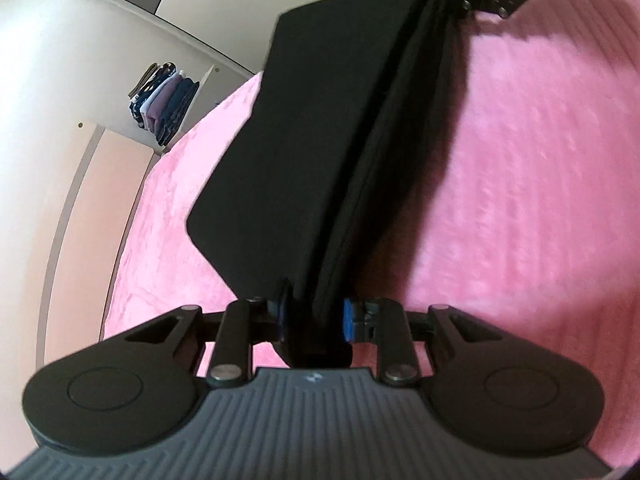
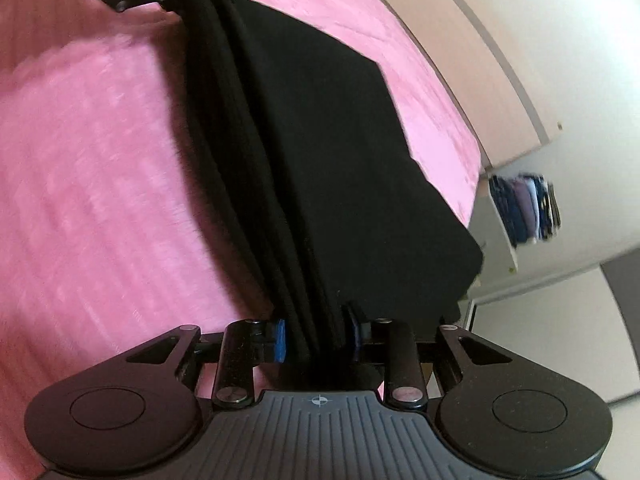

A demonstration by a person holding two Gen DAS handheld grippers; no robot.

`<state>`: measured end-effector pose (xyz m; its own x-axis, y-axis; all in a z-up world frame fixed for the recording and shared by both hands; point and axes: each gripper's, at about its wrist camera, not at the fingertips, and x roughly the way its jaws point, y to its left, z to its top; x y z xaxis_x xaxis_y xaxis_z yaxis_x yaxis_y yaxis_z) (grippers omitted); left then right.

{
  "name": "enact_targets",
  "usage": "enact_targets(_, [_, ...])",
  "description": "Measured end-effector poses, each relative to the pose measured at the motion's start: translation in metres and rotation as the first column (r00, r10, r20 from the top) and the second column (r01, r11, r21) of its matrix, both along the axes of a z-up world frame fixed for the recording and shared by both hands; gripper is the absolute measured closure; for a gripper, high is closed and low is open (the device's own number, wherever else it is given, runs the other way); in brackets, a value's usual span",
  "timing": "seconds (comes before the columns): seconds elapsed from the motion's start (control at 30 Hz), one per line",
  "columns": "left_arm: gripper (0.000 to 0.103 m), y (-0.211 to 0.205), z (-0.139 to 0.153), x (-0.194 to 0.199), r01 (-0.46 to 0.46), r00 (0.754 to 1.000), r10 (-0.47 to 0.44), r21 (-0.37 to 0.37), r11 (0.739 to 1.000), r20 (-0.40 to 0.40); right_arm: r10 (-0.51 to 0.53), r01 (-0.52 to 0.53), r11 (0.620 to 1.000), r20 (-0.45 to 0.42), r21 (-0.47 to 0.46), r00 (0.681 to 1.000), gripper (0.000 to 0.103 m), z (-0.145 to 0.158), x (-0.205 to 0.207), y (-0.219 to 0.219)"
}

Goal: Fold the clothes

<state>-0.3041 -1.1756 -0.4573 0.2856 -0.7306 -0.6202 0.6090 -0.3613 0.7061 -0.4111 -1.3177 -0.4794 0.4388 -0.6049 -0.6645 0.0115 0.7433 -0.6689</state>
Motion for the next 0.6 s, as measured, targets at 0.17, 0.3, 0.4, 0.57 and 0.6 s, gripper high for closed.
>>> enact_targets(0.17, [0.072,0.015,0.0,0.006,0.035,0.999,-0.036,0.037,0.999,0.022,-0.014,0.014,1.0,-0.015,0.0,1.0,0.069,-0.007,0.01,0.012])
enact_targets(0.3, [0.069,0.032,0.004,0.016,-0.031,0.999,0.032,0.057,0.998,-0.02,-0.077,0.078,0.996,-0.009,0.05,0.997,0.062,0.002,-0.006,0.02])
enact_targets(0.4, [0.069,0.045,0.025,0.032,-0.145,0.975,0.159,0.095,0.985,-0.153,-0.153,0.15,0.98,0.016,0.13,0.988,0.056,0.017,-0.027,0.022])
enact_targets(0.57, [0.069,0.043,0.064,0.059,-0.352,0.856,0.337,0.037,0.935,-0.392,-0.351,0.284,0.899,0.16,0.335,0.923,0.056,0.06,-0.062,0.039])
enact_targets(0.6, [0.07,0.034,0.066,0.062,-0.368,0.835,0.346,0.032,0.929,-0.427,-0.4,0.302,0.866,0.192,0.398,0.896,0.056,0.067,-0.058,0.033])
